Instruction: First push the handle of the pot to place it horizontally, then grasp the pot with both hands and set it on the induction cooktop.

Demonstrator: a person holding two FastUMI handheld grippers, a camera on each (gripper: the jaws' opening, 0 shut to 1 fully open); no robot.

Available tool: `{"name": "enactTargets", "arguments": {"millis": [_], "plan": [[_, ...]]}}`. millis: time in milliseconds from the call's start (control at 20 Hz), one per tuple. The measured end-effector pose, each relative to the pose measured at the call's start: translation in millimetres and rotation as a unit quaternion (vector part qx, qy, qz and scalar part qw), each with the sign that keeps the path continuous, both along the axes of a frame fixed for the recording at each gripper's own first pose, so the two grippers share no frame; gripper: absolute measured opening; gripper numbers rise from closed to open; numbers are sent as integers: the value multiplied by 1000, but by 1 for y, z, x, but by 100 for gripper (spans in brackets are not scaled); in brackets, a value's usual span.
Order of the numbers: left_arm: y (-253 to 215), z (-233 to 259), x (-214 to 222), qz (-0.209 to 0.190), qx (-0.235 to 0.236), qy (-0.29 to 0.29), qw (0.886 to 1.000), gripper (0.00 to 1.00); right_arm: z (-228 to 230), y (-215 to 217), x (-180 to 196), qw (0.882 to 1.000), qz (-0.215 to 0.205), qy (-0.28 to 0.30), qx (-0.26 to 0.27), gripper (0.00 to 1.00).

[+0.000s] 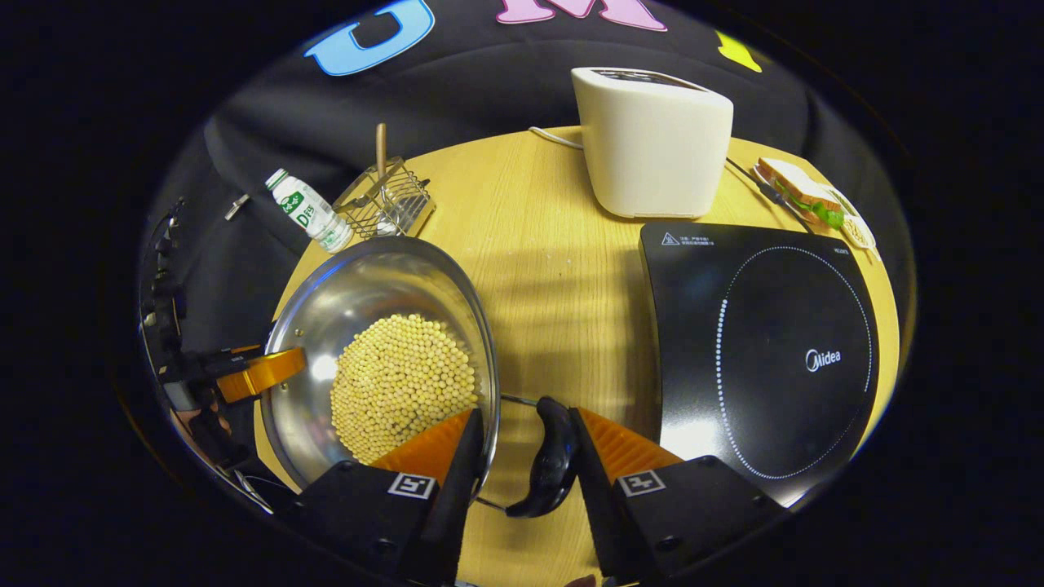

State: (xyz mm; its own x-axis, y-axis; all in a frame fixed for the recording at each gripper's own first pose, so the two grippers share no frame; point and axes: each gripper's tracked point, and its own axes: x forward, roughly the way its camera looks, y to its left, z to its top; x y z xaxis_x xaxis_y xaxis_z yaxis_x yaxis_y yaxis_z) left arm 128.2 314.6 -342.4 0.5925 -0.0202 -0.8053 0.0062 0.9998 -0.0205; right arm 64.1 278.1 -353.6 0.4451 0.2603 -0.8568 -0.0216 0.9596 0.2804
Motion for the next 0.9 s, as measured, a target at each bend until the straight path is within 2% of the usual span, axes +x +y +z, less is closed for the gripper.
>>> {"name": "enactTargets", "arguments": {"millis": [100,200,250,300,400,500,600,750,800,850,900], "plan": [[-1,-1,-4,-3,1,3,1000,70,0,0,4,1000,-8,-5,-3,63],[0,-3,-5,-5,1,4,1000,66,2,0,3,1000,-2,-6,-8,54],[-2,-2,-6,3,-6,2,1000,65,3,-1,4,1000,1,-8,-14,45],[-3,-3,-10,12,-13,6,1000,61,6,-1,6,1000,2,-12,-18,49],[-7,8,-21,24,-19,-3,1000,60,12,2,10,1000,13,-19,-17,49],[-15,27,-31,26,-11,-15,999,59,21,-1,13,999,23,-30,-10,44],[-27,44,-40,27,-7,-16,999,59,39,-8,11,999,25,-38,-5,49],[-55,68,-51,33,-18,-9,999,59,65,-40,2,998,32,-45,-12,49],[-64,73,-54,35,-22,-8,999,59,72,-53,-2,998,36,-45,-13,53],[-74,77,-56,37,-27,-7,999,59,78,-66,-5,998,40,-46,-13,48],[-85,80,-58,39,-33,-6,999,59,84,-79,-6,998,40,-49,-14,48]]}}
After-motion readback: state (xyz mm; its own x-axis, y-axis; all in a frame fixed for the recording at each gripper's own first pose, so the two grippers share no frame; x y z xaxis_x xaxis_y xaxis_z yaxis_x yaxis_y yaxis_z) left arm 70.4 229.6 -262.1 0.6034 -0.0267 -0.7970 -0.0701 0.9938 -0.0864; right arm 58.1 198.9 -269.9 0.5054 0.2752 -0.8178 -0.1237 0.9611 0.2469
